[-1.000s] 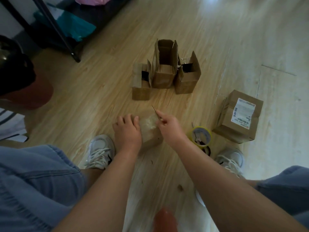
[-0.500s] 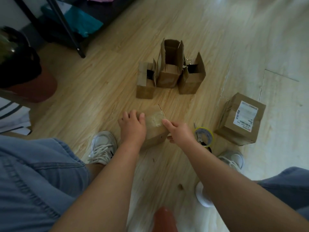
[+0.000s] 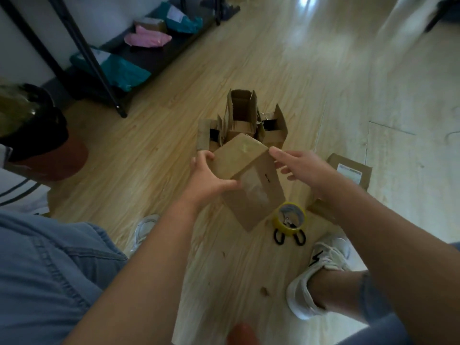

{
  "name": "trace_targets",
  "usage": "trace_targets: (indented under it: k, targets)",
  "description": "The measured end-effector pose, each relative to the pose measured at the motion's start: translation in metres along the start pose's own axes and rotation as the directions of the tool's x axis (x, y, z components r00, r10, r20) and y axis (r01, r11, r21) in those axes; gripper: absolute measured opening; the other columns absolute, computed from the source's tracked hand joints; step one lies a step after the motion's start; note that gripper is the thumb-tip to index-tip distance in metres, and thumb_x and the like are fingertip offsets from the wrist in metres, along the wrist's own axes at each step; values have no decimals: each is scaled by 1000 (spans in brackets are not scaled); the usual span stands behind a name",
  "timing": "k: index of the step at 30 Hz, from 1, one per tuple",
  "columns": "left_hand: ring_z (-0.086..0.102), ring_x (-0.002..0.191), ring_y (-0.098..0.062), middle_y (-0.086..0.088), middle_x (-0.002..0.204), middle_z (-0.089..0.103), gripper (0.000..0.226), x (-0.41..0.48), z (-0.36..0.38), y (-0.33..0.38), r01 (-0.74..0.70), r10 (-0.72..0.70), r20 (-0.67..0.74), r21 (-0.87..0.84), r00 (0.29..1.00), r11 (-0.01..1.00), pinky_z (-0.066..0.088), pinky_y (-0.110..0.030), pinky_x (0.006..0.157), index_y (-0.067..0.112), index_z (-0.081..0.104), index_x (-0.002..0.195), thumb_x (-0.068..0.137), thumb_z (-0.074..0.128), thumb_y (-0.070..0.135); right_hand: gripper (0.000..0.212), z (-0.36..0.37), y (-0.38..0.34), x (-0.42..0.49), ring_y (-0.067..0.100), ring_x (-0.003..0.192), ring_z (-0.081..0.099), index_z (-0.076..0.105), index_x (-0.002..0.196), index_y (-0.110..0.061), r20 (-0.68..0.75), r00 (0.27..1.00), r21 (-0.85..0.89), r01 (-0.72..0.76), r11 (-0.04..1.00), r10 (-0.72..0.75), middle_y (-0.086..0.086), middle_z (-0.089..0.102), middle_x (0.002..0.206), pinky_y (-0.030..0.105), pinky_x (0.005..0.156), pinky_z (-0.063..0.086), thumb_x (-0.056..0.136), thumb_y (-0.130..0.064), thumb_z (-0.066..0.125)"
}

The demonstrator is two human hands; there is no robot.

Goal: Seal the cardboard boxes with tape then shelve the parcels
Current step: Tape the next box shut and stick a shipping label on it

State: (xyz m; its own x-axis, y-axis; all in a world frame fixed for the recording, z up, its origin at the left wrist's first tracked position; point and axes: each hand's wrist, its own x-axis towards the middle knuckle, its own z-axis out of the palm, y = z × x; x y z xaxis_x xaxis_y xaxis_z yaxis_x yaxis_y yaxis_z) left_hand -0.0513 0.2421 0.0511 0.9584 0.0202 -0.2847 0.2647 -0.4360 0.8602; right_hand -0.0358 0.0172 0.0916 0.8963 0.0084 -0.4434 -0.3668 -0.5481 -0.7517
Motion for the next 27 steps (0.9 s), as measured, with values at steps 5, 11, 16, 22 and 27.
trace_targets:
  k: [5, 11, 16, 22, 27]
  targets:
    - [53, 113, -18, 3, 130, 46, 82, -1, -22, 4, 124, -118, 37, -347, 992, 930, 49, -36, 91, 30, 46, 120, 53, 91, 42, 64, -16, 12, -8, 12, 123, 51, 51, 142, -37, 141, 988, -4, 57, 998, -55, -11, 55, 134, 39, 109, 39, 83, -54, 71]
    - [64, 108, -17, 1, 121, 64, 73, -4, -37, 7, 101, -81, 64, -464, 995, 880, 49, -27, 81, 21, 56, 125, 61, 82, 45, 73, -12, 18, -10, 12, 106, 63, 42, 140, -40, 344, 938, 10, -36, 999, 31, -7, 60, 126, 26, 81, 51, 78, -39, 79]
    - [60, 117, -17, 3, 131, 59, 99, -4, -33, 1, 100, -107, 19, -544, 994, 833, 52, -33, 95, 23, 46, 142, 57, 80, 61, 73, -10, 14, -10, 18, 103, 65, 42, 134, -35, 301, 953, 69, -61, 996, 37, 3, 61, 121, 26, 73, 52, 73, -35, 84]
    - [61, 116, -17, -5, 132, 56, 76, -3, -20, 2, 101, -160, -23, -689, 987, 718, 49, -35, 104, 12, 41, 135, 75, 83, 34, 72, 6, 21, -11, 19, 97, 70, 46, 134, -35, 234, 972, 225, -89, 970, 35, 2, 65, 115, 30, 75, 58, 73, -33, 85]
    - [62, 112, -8, 9, 127, 63, 67, -4, -14, 3, 58, -46, 36, -533, 998, 844, 49, -32, 94, 34, 48, 140, 81, 78, 37, 85, 15, 31, -6, 20, 102, 71, 53, 129, -33, 176, 984, 344, -93, 934, 34, 1, 70, 118, 43, 97, 55, 53, -52, 87]
